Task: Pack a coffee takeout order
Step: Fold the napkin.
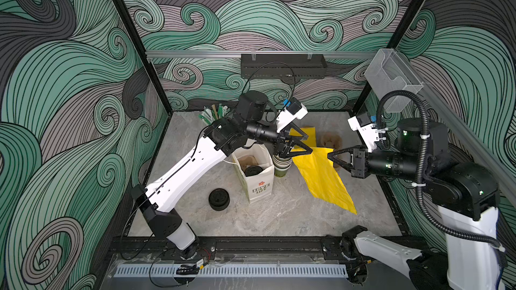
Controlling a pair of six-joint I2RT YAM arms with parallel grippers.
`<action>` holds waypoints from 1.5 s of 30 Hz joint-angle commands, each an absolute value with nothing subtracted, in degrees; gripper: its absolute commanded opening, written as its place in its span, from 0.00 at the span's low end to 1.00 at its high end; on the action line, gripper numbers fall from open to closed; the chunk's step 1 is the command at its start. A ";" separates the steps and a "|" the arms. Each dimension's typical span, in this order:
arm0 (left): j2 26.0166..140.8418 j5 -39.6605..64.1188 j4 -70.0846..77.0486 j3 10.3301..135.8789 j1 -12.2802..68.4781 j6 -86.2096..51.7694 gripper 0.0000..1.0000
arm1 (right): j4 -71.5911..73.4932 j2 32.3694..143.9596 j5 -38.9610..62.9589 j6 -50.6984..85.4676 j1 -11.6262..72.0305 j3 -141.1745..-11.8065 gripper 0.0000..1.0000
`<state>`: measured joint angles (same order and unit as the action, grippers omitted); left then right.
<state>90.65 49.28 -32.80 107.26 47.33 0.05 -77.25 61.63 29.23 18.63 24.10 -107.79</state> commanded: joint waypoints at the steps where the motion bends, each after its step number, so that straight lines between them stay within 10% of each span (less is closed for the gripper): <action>1: 91.51 52.05 -35.69 106.75 49.30 2.61 0.66 | -79.44 61.70 32.30 18.94 24.85 -106.41 0.00; 11: 91.72 50.86 -41.95 102.14 53.48 11.29 0.63 | -83.29 63.52 37.44 17.40 27.02 -107.20 0.00; 26: 88.07 49.89 -48.94 98.18 54.14 13.87 0.01 | -84.57 65.54 35.40 15.43 29.72 -108.37 0.00; 31: 86.20 50.16 -47.72 97.07 54.23 11.79 0.00 | -84.65 66.06 34.01 14.86 30.29 -108.49 0.00; 39: 82.74 42.70 -33.46 93.49 54.23 -12.35 0.00 | -84.70 63.37 20.43 14.76 30.77 -113.54 0.66; 45: 79.12 31.20 -28.40 91.47 54.23 -25.79 0.00 | -84.43 59.61 8.62 12.41 30.84 -116.08 0.72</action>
<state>82.43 38.87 -33.52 91.98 53.82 -15.33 -83.79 61.14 16.36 14.74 30.44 -114.87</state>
